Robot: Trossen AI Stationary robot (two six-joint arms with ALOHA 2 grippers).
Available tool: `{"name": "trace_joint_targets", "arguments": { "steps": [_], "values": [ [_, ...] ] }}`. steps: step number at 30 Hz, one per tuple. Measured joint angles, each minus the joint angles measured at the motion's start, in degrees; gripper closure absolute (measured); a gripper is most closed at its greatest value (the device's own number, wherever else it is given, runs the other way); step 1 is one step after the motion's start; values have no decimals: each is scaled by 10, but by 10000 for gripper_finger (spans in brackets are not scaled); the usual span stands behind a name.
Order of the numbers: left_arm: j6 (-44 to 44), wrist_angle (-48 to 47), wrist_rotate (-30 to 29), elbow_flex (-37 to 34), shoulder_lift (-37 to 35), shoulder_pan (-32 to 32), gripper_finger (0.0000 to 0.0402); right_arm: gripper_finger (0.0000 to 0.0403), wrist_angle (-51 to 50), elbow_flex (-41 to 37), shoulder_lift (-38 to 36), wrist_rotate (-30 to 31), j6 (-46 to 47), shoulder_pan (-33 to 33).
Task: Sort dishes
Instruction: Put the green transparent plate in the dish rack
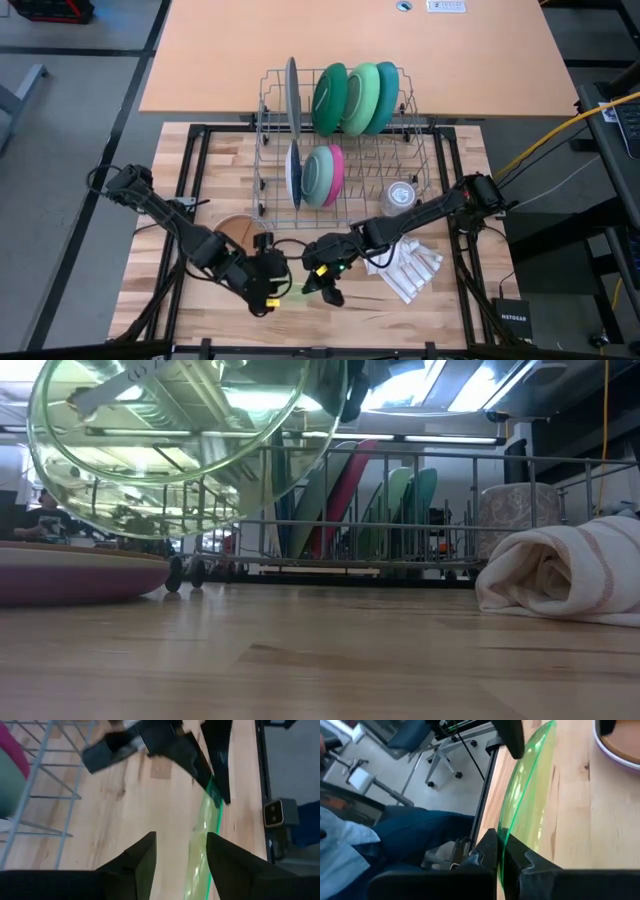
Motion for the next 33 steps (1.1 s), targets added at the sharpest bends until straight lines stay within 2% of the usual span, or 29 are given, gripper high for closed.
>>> {"name": "trace_joint_targets", "arguments": {
  "steps": [6, 12, 16, 22, 26, 30, 33],
  "values": [
    [12, -1, 8, 0, -46, 8, 252, 400, -45, 24, 0, 5, 38, 0],
    [11, -34, 17, 0, -115, -3, 263, 400, -127, 91, 0, 72, 55, -2],
    [26, -52, 7, 0, -140, -8, 268, 400, -249, 175, 0, 98, 73, -5],
    [83, -67, -29, 2, -144, -8, 268, 400, -477, 354, 4, 129, 91, -22],
    [133, -68, -71, 3, -143, -6, 268, 400, -608, 459, 17, 157, 166, -40],
    [169, -80, -103, 2, -143, 4, 268, 401, -695, 521, 37, 171, 252, -59],
    [180, -102, -112, 1, -143, 18, 268, 401, -731, 529, 38, 179, 314, -65]
  ]
}}
